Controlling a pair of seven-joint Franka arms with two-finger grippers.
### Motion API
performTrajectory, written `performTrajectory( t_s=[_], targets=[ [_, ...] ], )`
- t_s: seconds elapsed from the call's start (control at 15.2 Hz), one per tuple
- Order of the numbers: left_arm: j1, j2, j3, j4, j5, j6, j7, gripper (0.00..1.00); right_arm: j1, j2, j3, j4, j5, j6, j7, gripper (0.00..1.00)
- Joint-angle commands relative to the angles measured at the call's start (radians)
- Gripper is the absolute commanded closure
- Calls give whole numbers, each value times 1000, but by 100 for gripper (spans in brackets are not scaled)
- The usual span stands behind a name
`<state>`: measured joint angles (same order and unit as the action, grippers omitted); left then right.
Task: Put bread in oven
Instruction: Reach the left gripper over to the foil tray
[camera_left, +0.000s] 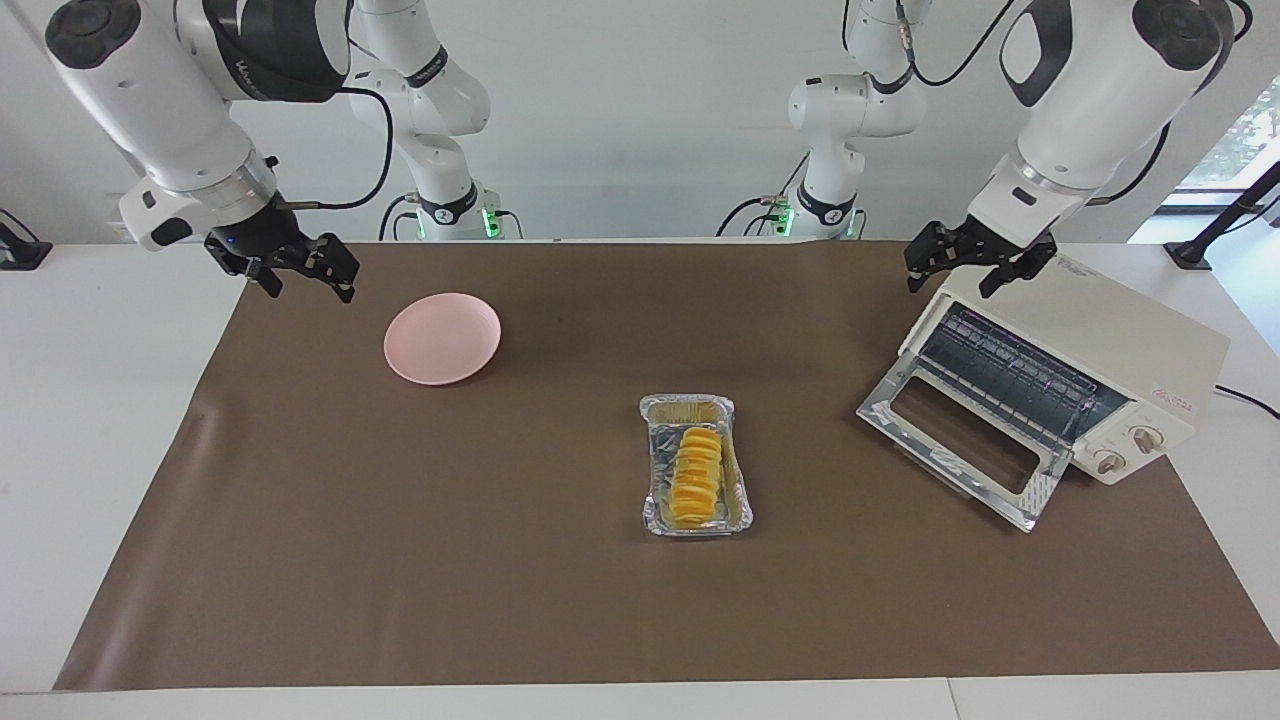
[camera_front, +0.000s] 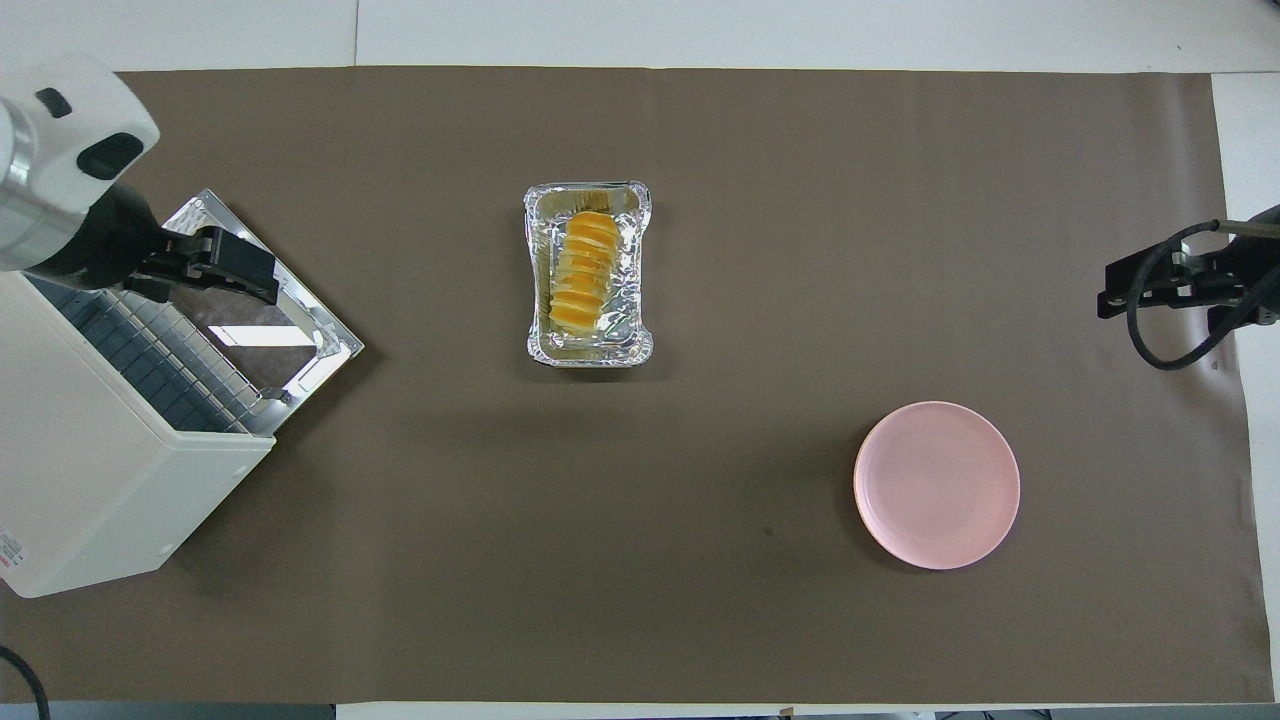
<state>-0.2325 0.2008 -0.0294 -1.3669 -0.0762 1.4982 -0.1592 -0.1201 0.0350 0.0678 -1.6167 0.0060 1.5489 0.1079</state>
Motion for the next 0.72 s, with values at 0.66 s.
performTrajectory(
  t_s=[0.66],
  targets=[
    [-402, 503, 86, 348, -2, 215, -321, 0, -12, -7, 13, -17, -20, 13, -158, 0]
  ],
)
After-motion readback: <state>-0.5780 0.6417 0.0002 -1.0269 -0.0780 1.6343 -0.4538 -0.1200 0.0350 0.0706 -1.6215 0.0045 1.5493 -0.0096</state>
